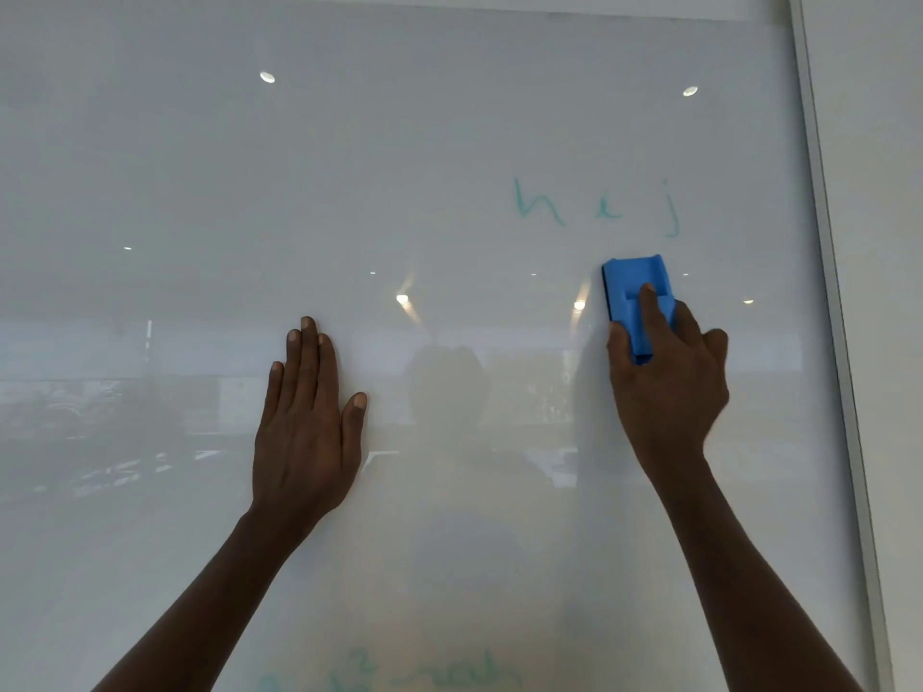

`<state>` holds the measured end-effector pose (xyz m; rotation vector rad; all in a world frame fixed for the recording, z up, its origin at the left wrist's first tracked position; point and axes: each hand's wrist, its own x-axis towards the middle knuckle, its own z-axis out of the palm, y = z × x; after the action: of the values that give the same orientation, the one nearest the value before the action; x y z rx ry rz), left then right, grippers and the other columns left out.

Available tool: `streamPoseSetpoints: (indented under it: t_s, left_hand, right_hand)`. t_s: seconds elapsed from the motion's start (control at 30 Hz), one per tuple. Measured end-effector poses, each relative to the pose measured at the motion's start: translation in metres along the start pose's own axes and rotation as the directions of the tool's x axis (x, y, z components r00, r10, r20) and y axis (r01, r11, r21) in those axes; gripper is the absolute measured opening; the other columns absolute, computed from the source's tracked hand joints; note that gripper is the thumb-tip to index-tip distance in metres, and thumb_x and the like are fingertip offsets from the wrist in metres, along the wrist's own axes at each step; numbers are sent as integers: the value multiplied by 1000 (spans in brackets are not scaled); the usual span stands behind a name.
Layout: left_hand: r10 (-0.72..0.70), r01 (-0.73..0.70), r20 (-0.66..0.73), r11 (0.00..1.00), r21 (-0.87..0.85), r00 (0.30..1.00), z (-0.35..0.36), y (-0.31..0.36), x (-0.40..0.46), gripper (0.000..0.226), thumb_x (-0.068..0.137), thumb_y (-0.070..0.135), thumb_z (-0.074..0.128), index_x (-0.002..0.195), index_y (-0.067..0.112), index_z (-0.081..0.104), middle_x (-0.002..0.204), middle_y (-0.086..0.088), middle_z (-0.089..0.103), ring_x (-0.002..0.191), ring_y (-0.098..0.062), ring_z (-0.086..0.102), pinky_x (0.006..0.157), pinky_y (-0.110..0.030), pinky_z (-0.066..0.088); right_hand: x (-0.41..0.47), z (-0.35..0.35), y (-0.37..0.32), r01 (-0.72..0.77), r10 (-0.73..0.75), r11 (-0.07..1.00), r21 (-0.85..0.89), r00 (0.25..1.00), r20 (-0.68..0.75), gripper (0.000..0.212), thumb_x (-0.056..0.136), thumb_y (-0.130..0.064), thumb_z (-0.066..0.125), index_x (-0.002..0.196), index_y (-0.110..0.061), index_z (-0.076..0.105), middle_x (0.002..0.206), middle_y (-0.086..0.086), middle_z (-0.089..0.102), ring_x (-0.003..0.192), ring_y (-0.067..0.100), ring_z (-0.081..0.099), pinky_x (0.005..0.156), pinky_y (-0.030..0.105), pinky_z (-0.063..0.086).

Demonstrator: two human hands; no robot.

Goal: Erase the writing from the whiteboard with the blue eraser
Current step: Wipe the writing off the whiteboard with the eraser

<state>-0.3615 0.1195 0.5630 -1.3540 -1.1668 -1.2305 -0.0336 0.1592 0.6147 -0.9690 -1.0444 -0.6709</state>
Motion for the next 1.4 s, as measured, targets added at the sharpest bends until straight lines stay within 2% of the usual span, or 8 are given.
streamPoseSetpoints:
  t_s: [0.13, 0.33, 0.53, 0.67, 0.83, 0.97, 1.13, 1.4]
  left_hand:
    - [5, -5, -13, 1000, 5, 1000, 0, 0, -1, 67, 107, 36, 28, 161, -3, 16, 171, -15, 7, 160, -26, 4, 130, -38, 6]
    - [-6, 6, -8, 1000, 3, 1000, 1, 2, 0, 68, 107, 37, 28, 161, -2, 16, 172, -14, 7, 160, -26, 4, 130, -42, 10]
    - [5, -4, -14, 1000, 26, 1000, 3, 1, 0, 68, 107, 36, 30, 161, -3, 16, 171, -16, 8, 160, -27, 5, 129, -45, 14]
    - [3, -3, -10, 1000, 26, 1000, 3, 1, -1, 68, 107, 36, 29, 161, -3, 15, 171, -15, 7, 160, -26, 3, 129, -44, 12]
    - [0, 0, 0, 1000, 26, 1000, 2, 1, -1, 68, 107, 36, 29, 161, -2, 14, 172, -14, 5, 160, -25, 2, 129, -43, 10]
    - [-2, 2, 0, 1000, 23, 1000, 2, 2, 0, 69, 107, 38, 28, 162, -1, 13, 172, -14, 5, 160, -25, 2, 130, -38, 6]
    - [-2, 2, 2, 1000, 18, 1000, 2, 1, 0, 69, 107, 38, 28, 162, 0, 10, 172, -14, 5, 160, -24, 2, 130, -36, 4]
    - [-20, 20, 11, 1000, -5, 1000, 2, 3, 4, 72, 106, 40, 27, 163, 1, 5, 172, -11, 1, 160, -23, 0, 129, -30, -3]
  right_hand:
    - [-3, -6, 10, -124, 124, 992, 15, 992, 22, 51, 98, -39, 57, 146, -25, 48, 120, 7, 63, 89, 26, 44, 66, 32, 36]
    - [-8, -4, -13, -327, 328, 940, 96, 945, 4, 50, 98, -41, 56, 145, -26, 48, 126, 6, 62, 97, 30, 48, 68, 33, 33]
    - [-6, 3, -29, -332, 337, 936, 116, 941, -22, 49, 97, -44, 57, 142, -27, 52, 118, 4, 64, 88, 19, 39, 66, 32, 33]
    - [-5, 8, -50, -241, 241, 965, 101, 970, 12, 48, 96, -44, 55, 141, -28, 52, 123, 3, 63, 89, 26, 45, 65, 31, 35]
    - [-24, 20, -104, 35, -40, 994, 101, 998, 53, 46, 93, -42, 58, 136, -24, 59, 118, 7, 65, 84, 31, 54, 64, 33, 47]
    - [-49, 22, -131, 205, -219, 970, 128, 970, 109, 48, 92, -41, 58, 137, -23, 57, 126, 7, 62, 83, 27, 53, 63, 33, 48]
    - [-86, 21, -144, 406, -430, 901, 151, 880, 199, 50, 93, -43, 61, 138, -23, 55, 130, 8, 59, 90, 24, 55, 71, 33, 50]
    - [-83, 22, -135, 520, -520, 853, 46, 835, 181, 50, 89, -46, 65, 134, -26, 59, 124, 5, 63, 84, 19, 56, 65, 27, 46]
